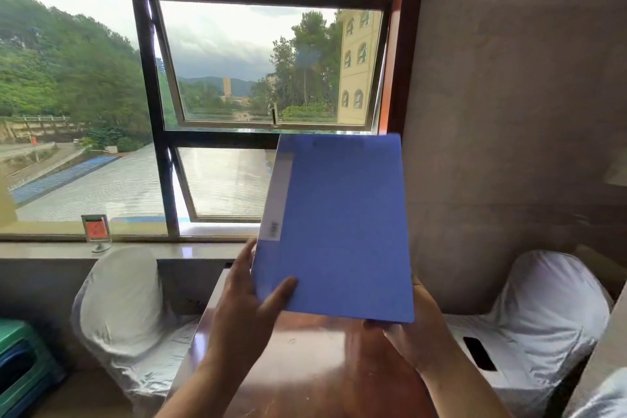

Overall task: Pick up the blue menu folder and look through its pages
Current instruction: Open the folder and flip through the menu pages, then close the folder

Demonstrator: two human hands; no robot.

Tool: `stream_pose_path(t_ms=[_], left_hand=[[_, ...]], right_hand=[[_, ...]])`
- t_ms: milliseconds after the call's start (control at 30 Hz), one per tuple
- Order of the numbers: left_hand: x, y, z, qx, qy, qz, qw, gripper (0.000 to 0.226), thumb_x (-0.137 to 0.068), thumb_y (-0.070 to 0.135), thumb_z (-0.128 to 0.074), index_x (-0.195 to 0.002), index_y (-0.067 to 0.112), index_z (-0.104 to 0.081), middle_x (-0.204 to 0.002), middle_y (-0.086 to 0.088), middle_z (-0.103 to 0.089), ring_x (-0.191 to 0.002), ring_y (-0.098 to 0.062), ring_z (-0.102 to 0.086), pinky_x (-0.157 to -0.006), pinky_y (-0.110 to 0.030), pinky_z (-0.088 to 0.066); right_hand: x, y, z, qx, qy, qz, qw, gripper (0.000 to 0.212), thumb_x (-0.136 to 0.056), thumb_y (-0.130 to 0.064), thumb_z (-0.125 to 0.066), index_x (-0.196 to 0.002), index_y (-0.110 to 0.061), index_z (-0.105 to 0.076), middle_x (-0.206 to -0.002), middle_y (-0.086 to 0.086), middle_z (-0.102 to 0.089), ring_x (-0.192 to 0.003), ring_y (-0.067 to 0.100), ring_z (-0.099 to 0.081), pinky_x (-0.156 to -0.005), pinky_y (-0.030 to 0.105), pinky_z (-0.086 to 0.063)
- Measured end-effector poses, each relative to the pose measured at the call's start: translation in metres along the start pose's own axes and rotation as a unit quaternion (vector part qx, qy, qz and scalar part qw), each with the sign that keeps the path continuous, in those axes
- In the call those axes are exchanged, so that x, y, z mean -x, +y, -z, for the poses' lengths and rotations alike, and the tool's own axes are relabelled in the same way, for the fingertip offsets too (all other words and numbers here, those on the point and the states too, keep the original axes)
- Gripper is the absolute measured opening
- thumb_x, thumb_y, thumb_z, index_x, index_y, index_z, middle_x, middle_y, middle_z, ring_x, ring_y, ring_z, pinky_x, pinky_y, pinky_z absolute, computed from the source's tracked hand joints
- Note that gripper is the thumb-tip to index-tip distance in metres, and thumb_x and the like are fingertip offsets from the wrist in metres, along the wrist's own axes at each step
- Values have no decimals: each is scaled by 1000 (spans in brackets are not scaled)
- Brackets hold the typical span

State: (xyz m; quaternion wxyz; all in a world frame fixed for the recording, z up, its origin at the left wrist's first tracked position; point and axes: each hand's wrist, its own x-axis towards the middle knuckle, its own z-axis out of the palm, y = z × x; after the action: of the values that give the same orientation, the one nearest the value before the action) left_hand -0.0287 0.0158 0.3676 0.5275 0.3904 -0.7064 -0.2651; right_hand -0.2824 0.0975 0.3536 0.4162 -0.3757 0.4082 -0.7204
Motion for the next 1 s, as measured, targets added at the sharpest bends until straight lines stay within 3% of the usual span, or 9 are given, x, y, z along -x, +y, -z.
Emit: stream_pose_path(t_ms=[67, 167, 233, 300, 433, 633, 733, 833, 1000], left_hand=[[-8, -2, -2, 86, 7, 81, 993, 57, -90, 28, -80, -142, 29, -56, -99, 9, -83, -90, -10, -79, -69, -19, -58], [-11, -2, -1, 120, 30, 105, 987, 29, -95, 19, -75, -120, 26, -65, -104, 0, -82, -92, -25, -80, -71, -36, -65], [-10, 0, -1, 128, 45, 109, 985, 27, -96, 20, -73, -121, 22, -63, -107, -3, -79, -91, -26, -79, -75, -50, -66], [-9, 2, -2, 121, 53, 107, 985, 26, -96, 20, -72, -120, 23, -61, -104, -3, -78, -86, -22, -78, -71, -56, -66], [-8, 3, -5, 130, 53, 97, 985, 26, -97, 20, -71, -120, 24, -60, -104, -2, -75, -77, -12, -76, -48, -37, -63], [2, -16, -22, 149, -23, 145, 978, 25, -95, 33, -74, -110, 21, -59, -82, -1, -79, -55, -9, -68, -41, -27, -50], [34, -48, -49, 162, -125, 244, 948, 41, -82, 42, -75, -111, 16, -62, -93, -10, -80, -68, -17, -71, -57, -41, -58], [94, -99, -85, 118, -223, 318, 914, 26, -89, 23, -81, -112, 17, -69, -112, -12, -81, -93, -21, -79, -87, -47, -64], [230, -176, -131, -99, -364, 374, 847, 30, -82, 39, -86, -101, 28, -64, -97, 5, -79, -80, -10, -76, -81, -40, -64]], right_hand=[[-2, -7, -5, 3, -24, -14, 1000, 47, -117, -17, -41, -102, -22, -85, -82, 16, -83, -59, 33, -76, -46, 38, -59], [-4, -18, -7, 1, -41, -64, 997, 62, -110, -64, -33, -129, -26, -78, -119, 16, -84, -98, 37, -82, -63, 45, -66], [-3, -23, -9, 21, -53, -51, 997, 38, -108, -52, -55, -132, -31, -75, -125, 15, -82, -104, 37, -81, -63, 46, -68], [-2, -24, -12, 39, -35, -28, 998, 25, -100, -33, -73, -124, -34, -79, -116, 11, -84, -93, 32, -84, -53, 42, -66], [-1, -21, -13, 42, -2, -7, 999, 25, -96, -31, -74, -120, -35, -80, -110, 6, -86, -85, 27, -84, -48, 38, -63], [4, -3, 8, 78, 47, -21, 996, 29, -92, -35, -75, -120, -31, -78, -113, 10, -85, -86, 28, -82, -53, 40, -63], [23, 40, 50, 87, 102, -57, 989, 20, -104, -16, -65, -120, -18, -75, -117, 17, -84, -97, 37, -80, -80, 54, -64], [70, 96, 107, 142, 157, -127, 969, 25, -110, -3, -55, -115, -18, -73, -113, 8, -87, -106, 32, -81, -86, 43, -69], [184, 193, 192, 336, 168, -287, 881, 17, -106, -6, -65, -103, -23, -68, -105, 3, -83, -81, 14, -82, -76, 51, -67]])
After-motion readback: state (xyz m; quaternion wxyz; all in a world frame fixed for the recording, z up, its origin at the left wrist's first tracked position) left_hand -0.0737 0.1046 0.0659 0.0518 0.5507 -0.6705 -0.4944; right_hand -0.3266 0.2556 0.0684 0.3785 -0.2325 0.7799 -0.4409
